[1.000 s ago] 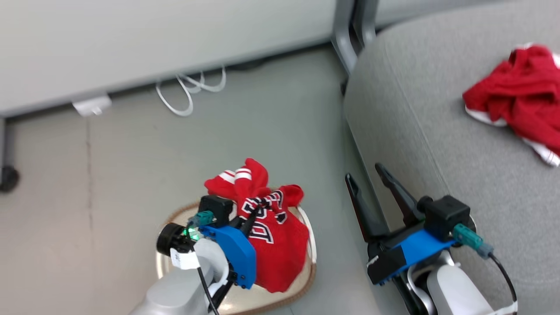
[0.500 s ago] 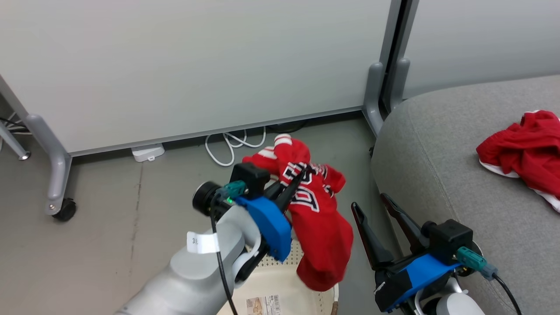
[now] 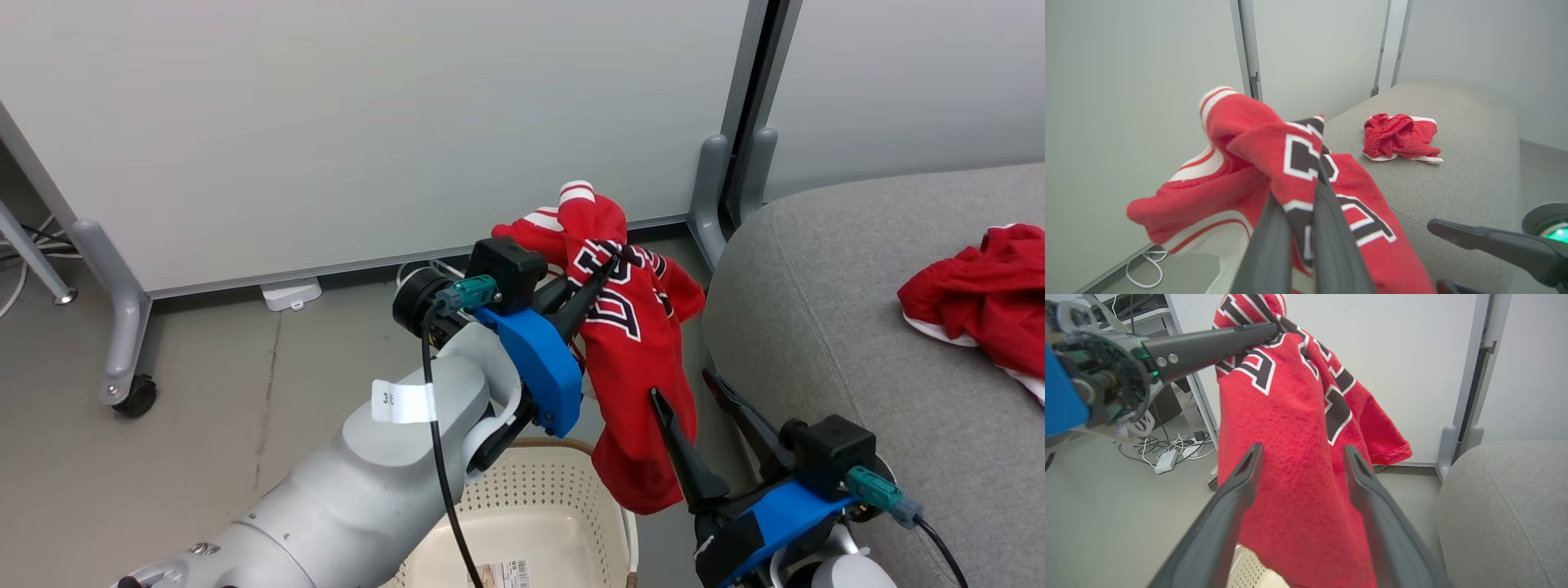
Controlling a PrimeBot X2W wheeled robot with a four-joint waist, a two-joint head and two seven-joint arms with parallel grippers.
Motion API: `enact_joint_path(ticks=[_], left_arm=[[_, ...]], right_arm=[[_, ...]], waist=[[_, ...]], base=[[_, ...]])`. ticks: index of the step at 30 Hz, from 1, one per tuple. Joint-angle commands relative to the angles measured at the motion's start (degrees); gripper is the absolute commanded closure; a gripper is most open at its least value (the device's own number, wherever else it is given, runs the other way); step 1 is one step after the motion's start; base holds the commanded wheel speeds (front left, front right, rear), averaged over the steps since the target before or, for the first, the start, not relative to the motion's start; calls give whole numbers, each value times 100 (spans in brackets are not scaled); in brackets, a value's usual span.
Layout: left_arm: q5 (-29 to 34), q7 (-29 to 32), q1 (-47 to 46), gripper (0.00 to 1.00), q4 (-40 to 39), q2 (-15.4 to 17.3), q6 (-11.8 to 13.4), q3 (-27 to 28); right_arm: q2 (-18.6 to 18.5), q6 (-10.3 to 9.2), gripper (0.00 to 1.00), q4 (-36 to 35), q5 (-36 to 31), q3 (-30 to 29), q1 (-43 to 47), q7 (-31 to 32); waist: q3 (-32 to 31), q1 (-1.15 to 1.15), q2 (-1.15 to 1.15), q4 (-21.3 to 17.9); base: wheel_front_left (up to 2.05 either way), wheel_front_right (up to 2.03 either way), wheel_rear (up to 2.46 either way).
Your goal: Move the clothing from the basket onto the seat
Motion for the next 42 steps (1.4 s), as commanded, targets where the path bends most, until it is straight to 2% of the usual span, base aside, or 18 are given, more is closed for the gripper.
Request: enact_joint_path(ticks=[1, 13, 20, 28, 42], left_arm=[[-58, -33, -49, 100, 17, -9, -12, -29], [-276, -74, -88, 100, 135, -41, -12, -216], [-333, -93, -133, 100, 171, -53, -12, -279], [-378, -98, -198, 100, 150, -61, -12, -315], [-360, -98, -287, 100, -42, -71, -12, -325]], right_arm=[[-7, 1, 0, -27, 10, 9, 92, 12], [-9, 1, 0, 28, 62, 143, -53, 60], [-68, 1, 0, 321, 67, 389, -386, 217], [-21, 1, 0, 1004, -26, 521, -946, 237], [4, 1, 0, 2457, 311, 940, -2106, 118]], waist=[[8, 1, 0, -6], [89, 1, 0, 0], [168, 1, 0, 13], [340, 1, 0, 65], [533, 1, 0, 226]], base=[[0, 0, 0], [0, 0, 0], [0, 0, 0], [0, 0, 0], [0, 0, 0]])
